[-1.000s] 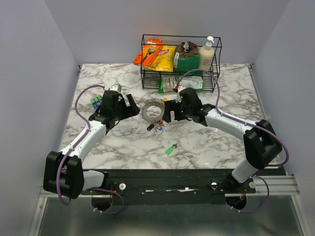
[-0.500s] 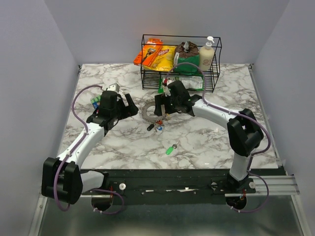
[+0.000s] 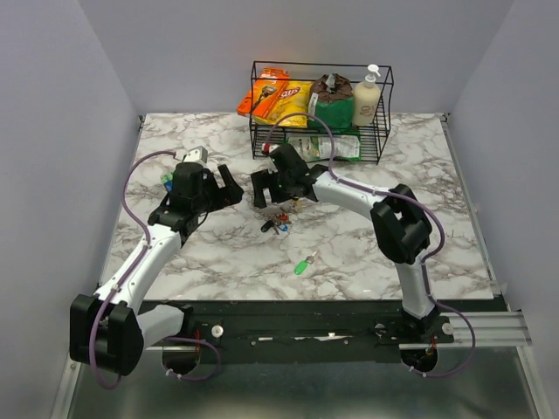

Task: Put the keys on the keyring

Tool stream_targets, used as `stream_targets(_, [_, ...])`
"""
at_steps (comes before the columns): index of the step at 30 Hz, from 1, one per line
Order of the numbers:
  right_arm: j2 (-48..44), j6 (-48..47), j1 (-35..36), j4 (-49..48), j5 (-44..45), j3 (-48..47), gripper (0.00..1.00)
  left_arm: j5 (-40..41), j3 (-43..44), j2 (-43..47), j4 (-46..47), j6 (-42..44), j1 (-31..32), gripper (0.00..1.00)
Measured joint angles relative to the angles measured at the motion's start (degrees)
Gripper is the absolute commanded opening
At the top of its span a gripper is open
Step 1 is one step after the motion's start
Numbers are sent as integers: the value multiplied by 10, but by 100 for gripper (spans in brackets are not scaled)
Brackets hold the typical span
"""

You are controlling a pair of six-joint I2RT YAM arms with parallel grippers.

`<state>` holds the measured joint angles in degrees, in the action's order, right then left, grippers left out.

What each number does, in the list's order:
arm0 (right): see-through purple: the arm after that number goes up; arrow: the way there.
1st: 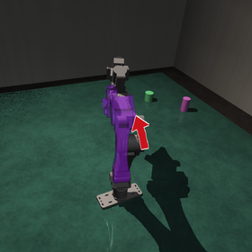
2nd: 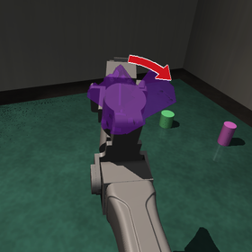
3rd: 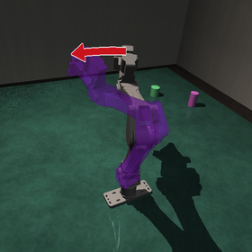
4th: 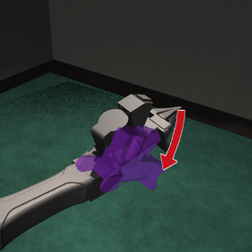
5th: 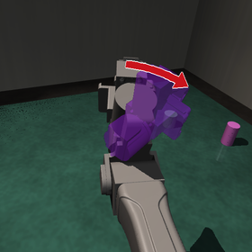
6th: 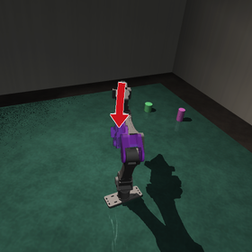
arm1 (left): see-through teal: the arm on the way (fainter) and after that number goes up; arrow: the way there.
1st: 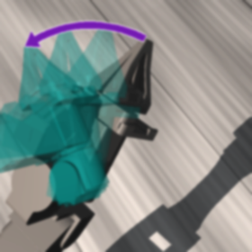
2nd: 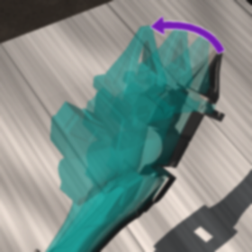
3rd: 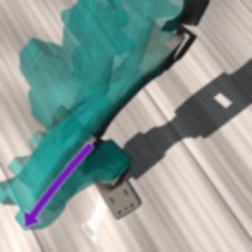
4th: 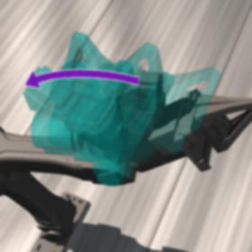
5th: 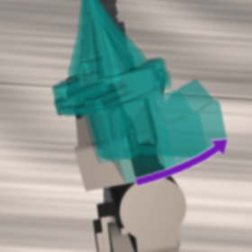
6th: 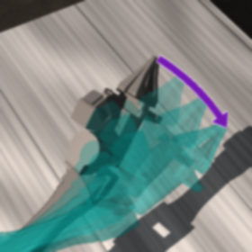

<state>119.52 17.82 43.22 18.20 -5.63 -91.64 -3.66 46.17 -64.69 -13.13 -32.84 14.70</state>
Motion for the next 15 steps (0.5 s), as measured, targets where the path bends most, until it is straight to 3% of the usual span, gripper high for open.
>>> stream_targets(9, [62, -2, 6, 12, -3, -68, 98, 0, -10, 14, -5, 0, 0, 99])
stream_targets(15, [80, -4, 6, 17, -12, -78, 82, 0, -10, 14, -10, 0, 0, 99])
